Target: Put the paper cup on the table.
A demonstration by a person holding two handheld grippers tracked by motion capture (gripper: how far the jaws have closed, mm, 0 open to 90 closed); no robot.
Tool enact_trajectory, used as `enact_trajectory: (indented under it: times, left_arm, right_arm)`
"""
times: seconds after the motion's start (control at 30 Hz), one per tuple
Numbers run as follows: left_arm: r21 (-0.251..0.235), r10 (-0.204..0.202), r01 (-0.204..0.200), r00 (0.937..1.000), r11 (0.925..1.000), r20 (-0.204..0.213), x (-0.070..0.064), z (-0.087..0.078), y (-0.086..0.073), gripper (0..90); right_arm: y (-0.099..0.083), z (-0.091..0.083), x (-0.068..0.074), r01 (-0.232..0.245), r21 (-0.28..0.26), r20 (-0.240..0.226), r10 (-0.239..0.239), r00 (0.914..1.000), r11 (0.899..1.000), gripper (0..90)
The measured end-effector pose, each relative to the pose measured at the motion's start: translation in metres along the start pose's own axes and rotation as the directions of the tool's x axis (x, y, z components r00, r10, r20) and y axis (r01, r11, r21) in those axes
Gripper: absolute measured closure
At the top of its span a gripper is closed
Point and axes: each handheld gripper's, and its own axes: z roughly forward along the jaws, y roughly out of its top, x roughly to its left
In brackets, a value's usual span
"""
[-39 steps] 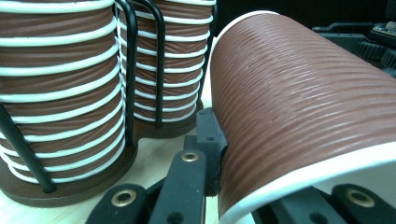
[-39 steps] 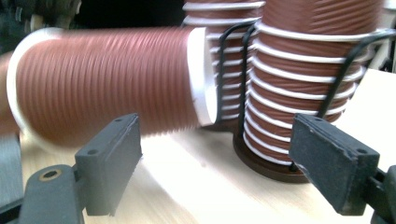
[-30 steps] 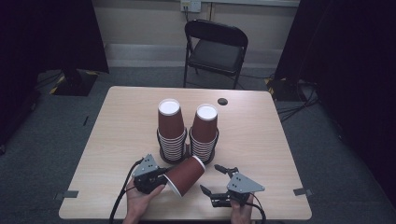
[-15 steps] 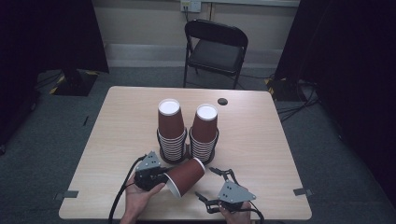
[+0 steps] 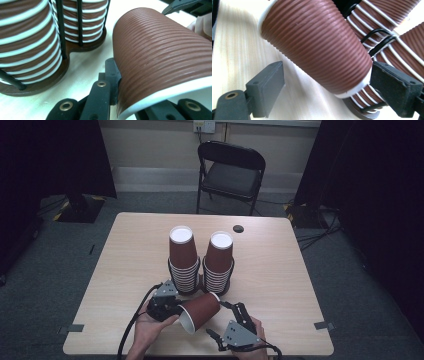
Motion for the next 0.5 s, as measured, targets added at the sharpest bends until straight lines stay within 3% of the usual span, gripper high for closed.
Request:
enact_trajectory:
  times: [0.27,0.4,0.5]
  left_arm:
    - [0.053,0.002,-0.003,0.9998,0.9986,0.018,-0.002,0.003,0.007,86.1]
    - [0.070,0.006,-0.008,0.9996,0.9975,0.029,-0.003,0.005,0.009,86.2]
    - [0.102,0.006,-0.010,0.9993,0.9947,0.036,-0.005,0.008,0.013,86.2]
  right_arm:
    - [0.005,0.009,0.008,0.096,0.054,0.046,-0.099,0.9941,0.994,11.0]
    - [0.007,0.012,0.016,0.175,0.066,0.083,-0.180,0.9802,0.982,10.6]
    - [0.010,0.016,0.018,0.215,0.088,0.062,-0.221,0.9733,0.973,9.1]
